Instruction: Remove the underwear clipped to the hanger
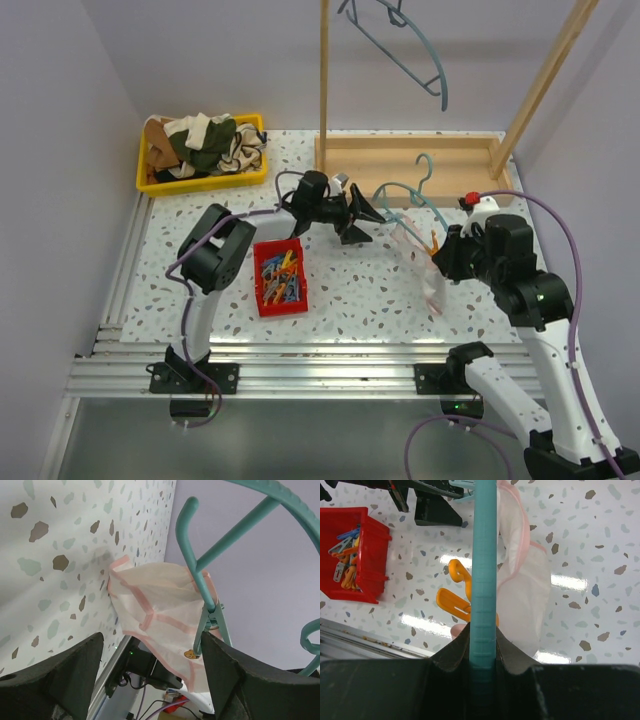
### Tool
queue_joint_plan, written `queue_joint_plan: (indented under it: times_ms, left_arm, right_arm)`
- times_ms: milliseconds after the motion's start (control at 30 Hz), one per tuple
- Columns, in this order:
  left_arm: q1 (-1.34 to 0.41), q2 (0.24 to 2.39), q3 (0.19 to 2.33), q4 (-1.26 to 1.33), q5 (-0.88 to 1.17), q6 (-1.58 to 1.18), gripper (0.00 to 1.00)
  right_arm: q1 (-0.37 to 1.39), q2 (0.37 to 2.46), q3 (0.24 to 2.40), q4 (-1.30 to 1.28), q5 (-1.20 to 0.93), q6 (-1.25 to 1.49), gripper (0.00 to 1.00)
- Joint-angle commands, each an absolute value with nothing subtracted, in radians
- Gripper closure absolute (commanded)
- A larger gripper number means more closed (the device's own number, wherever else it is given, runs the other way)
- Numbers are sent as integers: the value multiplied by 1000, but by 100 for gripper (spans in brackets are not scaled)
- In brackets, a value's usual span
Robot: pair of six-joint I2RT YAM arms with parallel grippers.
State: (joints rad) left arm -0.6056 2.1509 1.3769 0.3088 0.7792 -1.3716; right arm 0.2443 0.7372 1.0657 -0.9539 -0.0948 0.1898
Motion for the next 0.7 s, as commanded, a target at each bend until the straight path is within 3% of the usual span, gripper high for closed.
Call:
queue_joint_plan:
  times_ms: [0,200,333,400,667]
  left_arm:
    - [-606,2117,1324,380,801,-1394,20]
    - [-607,2047,1209,632,796,-1555,23]
    - [-606,2031,1183,695,788,-1611,12]
    - [-606,2029,1174,750,779,-1662,1]
    - [-607,2085,1216,917,768,-1815,0]
  right_arm:
    - [252,735,1118,-896,-80,178,100]
    - [255,746,1109,-894,-68,176,100]
    - [256,747,1103,-891,-67,176,100]
    - [255,750,1098,-891,-71,176,100]
    - [255,742,1088,-888,-94,178,100]
